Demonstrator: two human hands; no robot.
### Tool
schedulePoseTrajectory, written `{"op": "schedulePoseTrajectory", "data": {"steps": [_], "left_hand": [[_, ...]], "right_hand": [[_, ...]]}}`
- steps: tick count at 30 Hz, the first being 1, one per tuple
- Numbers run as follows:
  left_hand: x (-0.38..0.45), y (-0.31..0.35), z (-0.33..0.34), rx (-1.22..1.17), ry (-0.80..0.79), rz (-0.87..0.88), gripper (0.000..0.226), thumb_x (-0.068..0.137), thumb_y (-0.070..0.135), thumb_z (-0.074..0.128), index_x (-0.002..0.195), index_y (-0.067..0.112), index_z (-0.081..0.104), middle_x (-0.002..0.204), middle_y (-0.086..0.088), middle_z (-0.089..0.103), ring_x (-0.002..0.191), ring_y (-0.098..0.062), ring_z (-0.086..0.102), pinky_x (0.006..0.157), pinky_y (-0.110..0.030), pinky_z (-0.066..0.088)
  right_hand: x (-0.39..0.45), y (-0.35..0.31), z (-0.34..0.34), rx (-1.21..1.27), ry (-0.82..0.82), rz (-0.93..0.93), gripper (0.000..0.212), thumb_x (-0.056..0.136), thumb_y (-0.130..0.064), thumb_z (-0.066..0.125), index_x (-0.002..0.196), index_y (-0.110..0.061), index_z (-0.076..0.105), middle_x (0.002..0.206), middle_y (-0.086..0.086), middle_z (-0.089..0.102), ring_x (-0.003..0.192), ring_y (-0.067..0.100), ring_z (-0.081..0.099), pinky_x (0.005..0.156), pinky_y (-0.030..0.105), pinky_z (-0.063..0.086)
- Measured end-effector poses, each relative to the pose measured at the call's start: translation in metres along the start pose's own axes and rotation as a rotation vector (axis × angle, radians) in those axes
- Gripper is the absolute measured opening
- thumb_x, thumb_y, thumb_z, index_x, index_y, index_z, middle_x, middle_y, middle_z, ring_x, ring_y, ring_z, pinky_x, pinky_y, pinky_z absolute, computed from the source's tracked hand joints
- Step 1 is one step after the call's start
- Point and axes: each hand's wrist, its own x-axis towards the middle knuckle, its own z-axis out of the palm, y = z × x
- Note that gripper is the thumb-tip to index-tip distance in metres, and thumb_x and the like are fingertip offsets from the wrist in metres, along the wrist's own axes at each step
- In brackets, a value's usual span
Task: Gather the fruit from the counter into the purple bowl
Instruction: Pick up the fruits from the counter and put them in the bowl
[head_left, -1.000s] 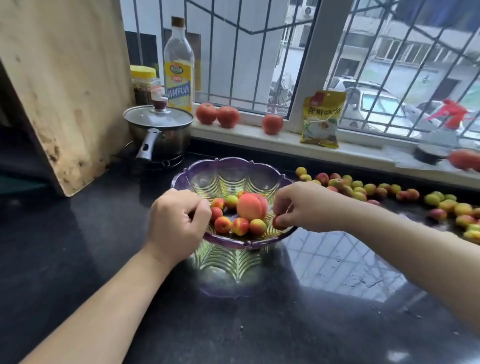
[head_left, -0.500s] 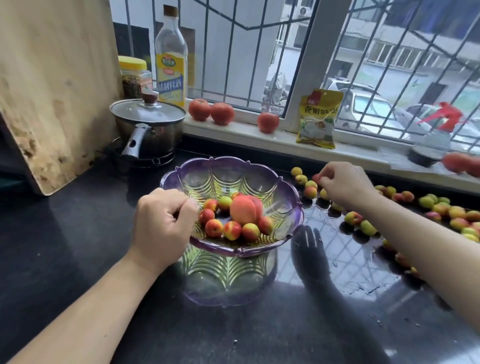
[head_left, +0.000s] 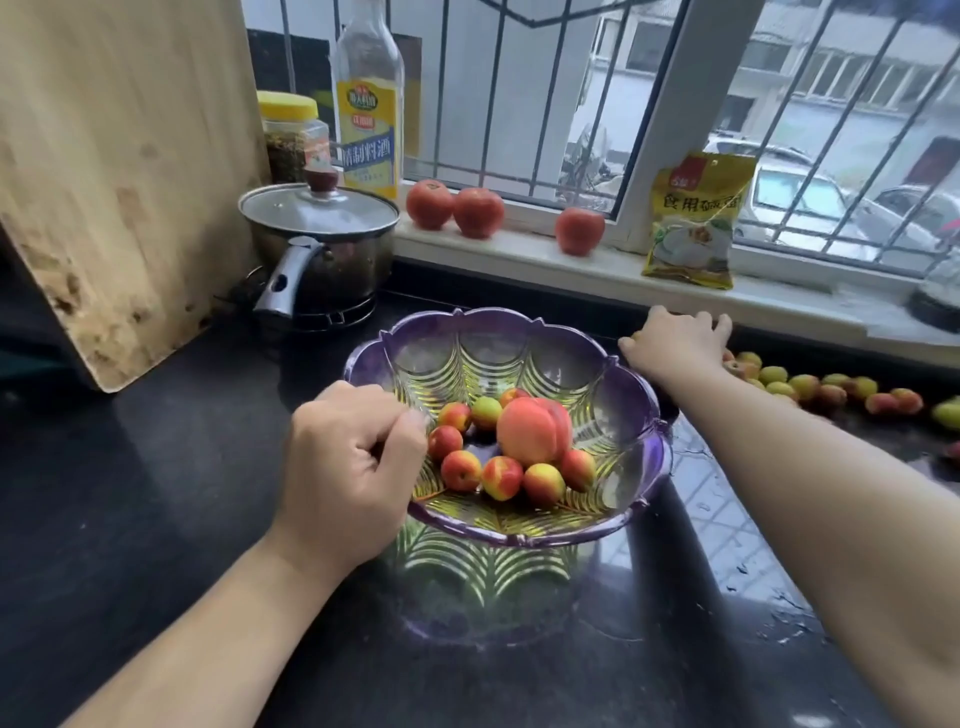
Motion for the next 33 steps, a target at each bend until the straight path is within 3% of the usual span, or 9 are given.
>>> {"op": "schedulePoseTrajectory", "data": {"steps": [5, 12, 18, 20, 23, 26, 28, 31, 33], "left_hand": [[0.001, 0.000, 0.000, -0.012, -0.003, 0.003, 0.046, 0.095, 0.017, 0.047, 0.053, 0.022, 0.029, 0.052, 0.013, 0.024, 0.051, -0.006, 0.030, 0.064, -0.014, 0.028], [-0.001, 0.007, 0.002, -0.012, 0.006, -0.051, 0.047, 0.093, 0.018, 0.046, 0.050, 0.016, 0.027, 0.047, 0.004, 0.028, 0.050, -0.010, 0.030, 0.061, -0.020, 0.028], [0.000, 0.006, 0.003, -0.003, 0.011, -0.056, 0.046, 0.093, 0.017, 0.046, 0.050, 0.017, 0.029, 0.046, 0.003, 0.028, 0.049, -0.014, 0.032, 0.062, -0.015, 0.027], [0.000, 0.006, 0.003, -0.012, 0.008, -0.037, 0.044, 0.093, 0.016, 0.046, 0.053, 0.023, 0.029, 0.048, 0.007, 0.027, 0.051, -0.014, 0.033, 0.062, -0.013, 0.028], [-0.001, 0.006, 0.003, -0.013, -0.004, -0.037, 0.047, 0.093, 0.016, 0.046, 0.050, 0.015, 0.028, 0.047, 0.001, 0.028, 0.052, -0.018, 0.033, 0.062, -0.012, 0.028], [0.000, 0.007, 0.002, -0.014, -0.013, -0.067, 0.048, 0.093, 0.016, 0.046, 0.049, 0.007, 0.029, 0.046, -0.004, 0.029, 0.052, -0.021, 0.033, 0.062, -0.012, 0.028], [0.000, 0.007, 0.002, -0.014, -0.021, -0.089, 0.048, 0.093, 0.016, 0.046, 0.048, 0.006, 0.030, 0.046, -0.006, 0.031, 0.053, -0.023, 0.034, 0.061, -0.015, 0.029], [-0.001, 0.007, 0.002, -0.009, -0.013, -0.124, 0.047, 0.094, 0.019, 0.047, 0.051, 0.006, 0.031, 0.048, -0.008, 0.033, 0.055, -0.024, 0.034, 0.059, -0.026, 0.029], [-0.002, 0.007, 0.002, 0.005, -0.023, -0.132, 0.048, 0.094, 0.021, 0.046, 0.051, 0.005, 0.033, 0.049, -0.007, 0.035, 0.055, -0.023, 0.036, 0.058, -0.029, 0.030]], "right_hand": [[0.004, -0.001, 0.002, -0.021, 0.092, -0.035, 0.032, 0.094, -0.032, 0.054, 0.119, -0.013, 0.057, 0.119, 0.018, 0.066, 0.122, 0.038, 0.052, 0.117, 0.053, 0.019], [0.005, 0.000, -0.004, -0.031, 0.088, -0.110, 0.045, 0.097, -0.043, 0.056, 0.128, -0.011, 0.050, 0.125, 0.019, 0.063, 0.123, 0.039, 0.052, 0.108, 0.050, 0.033], [0.006, -0.001, -0.001, -0.019, 0.131, -0.161, 0.030, 0.092, -0.025, 0.064, 0.117, -0.012, 0.053, 0.114, 0.017, 0.067, 0.113, 0.037, 0.056, 0.093, 0.046, 0.043], [0.001, -0.001, -0.010, 0.230, 0.099, -0.112, 0.031, 0.091, -0.029, 0.066, 0.116, -0.013, 0.055, 0.112, 0.015, 0.067, 0.107, 0.037, 0.060, 0.089, 0.044, 0.047], [-0.031, 0.009, -0.047, 0.966, 0.080, -0.011, 0.036, 0.087, -0.035, 0.073, 0.116, -0.018, 0.061, 0.108, 0.004, 0.070, 0.103, 0.025, 0.067, 0.092, 0.041, 0.054], [-0.095, 0.031, -0.097, 1.316, -0.089, -0.224, 0.029, 0.088, -0.034, 0.077, 0.113, -0.021, 0.068, 0.099, -0.001, 0.076, 0.094, 0.015, 0.074, 0.090, 0.036, 0.056], [-0.131, 0.040, -0.122, 1.157, -0.230, -0.460, 0.024, 0.087, -0.038, 0.078, 0.108, -0.026, 0.072, 0.095, -0.006, 0.077, 0.090, 0.009, 0.074, 0.083, 0.030, 0.057], [-0.146, 0.036, -0.130, 0.791, -0.288, -0.579, 0.017, 0.085, -0.037, 0.079, 0.100, -0.033, 0.073, 0.084, -0.015, 0.073, 0.077, 0.001, 0.067, 0.065, 0.019, 0.052], [-0.146, 0.026, -0.123, 0.539, -0.285, -0.632, 0.019, 0.086, -0.034, 0.078, 0.103, -0.032, 0.071, 0.091, -0.015, 0.069, 0.086, 0.003, 0.065, 0.073, 0.022, 0.054]]}}
